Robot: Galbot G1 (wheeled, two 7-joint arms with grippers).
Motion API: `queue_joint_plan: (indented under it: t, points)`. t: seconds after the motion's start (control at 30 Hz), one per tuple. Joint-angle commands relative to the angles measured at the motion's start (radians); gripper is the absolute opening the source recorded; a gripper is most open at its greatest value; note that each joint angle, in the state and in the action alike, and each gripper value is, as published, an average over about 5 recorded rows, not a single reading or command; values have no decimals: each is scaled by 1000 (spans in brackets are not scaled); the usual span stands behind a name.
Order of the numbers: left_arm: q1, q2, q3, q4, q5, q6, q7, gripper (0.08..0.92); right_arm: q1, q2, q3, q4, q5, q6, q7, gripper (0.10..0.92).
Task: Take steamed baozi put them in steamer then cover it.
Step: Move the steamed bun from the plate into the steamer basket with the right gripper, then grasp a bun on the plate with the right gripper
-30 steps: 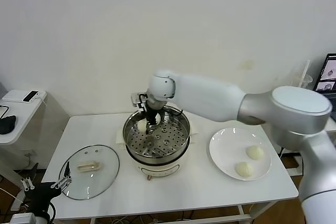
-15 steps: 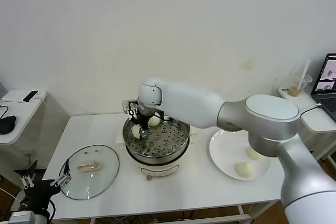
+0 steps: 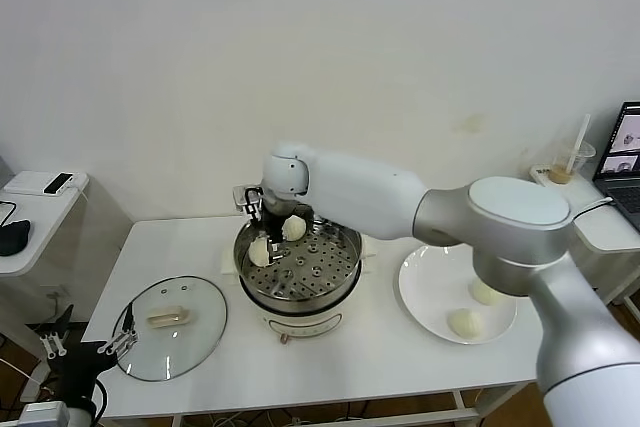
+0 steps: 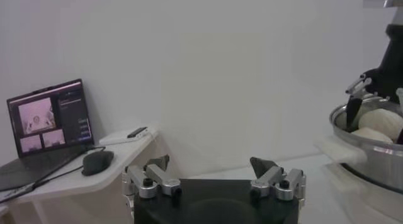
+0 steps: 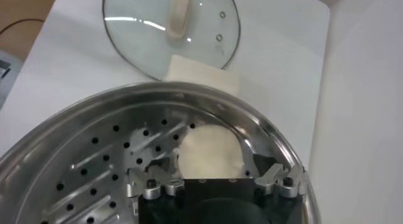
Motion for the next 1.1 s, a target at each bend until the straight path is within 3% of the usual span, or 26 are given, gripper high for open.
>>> queue_joint_plan:
  t: [0.03, 0.23, 0.7, 1.1]
  points:
    - [-1, 2, 2, -3, -1, 1, 1, 823, 179, -222, -35, 244, 35, 15, -39, 823]
    - [-4, 7, 12, -3, -1, 5, 3, 823, 248, -449, -67, 397, 46, 20, -50, 823]
    - [20, 13, 27, -13, 12, 1, 3, 823, 85, -898, -22, 543, -150, 144, -144, 823]
    - [27, 8, 47, -5, 35, -2, 2, 823, -163, -1020, 46, 557, -250, 160, -136, 823]
